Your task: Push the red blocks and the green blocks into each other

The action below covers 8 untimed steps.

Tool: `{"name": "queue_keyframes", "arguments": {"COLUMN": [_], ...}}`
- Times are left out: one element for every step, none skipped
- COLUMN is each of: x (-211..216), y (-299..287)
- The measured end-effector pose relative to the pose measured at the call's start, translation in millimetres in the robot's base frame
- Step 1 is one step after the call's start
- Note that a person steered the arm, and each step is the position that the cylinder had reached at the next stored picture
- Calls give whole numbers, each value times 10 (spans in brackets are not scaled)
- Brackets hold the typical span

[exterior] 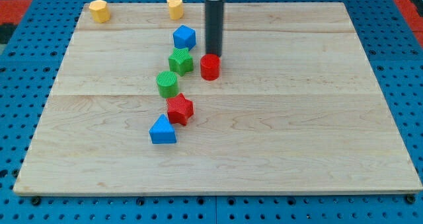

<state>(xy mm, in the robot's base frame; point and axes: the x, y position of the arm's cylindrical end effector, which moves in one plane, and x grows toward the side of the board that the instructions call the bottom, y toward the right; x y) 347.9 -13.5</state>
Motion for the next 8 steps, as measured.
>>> {"name": "queue_keyframes", "arguments": {"x": [-19, 461, 474, 603, 1415, 1756, 1617, 1388], "y": [466, 512, 15, 75, 269, -127, -438, -616]}}
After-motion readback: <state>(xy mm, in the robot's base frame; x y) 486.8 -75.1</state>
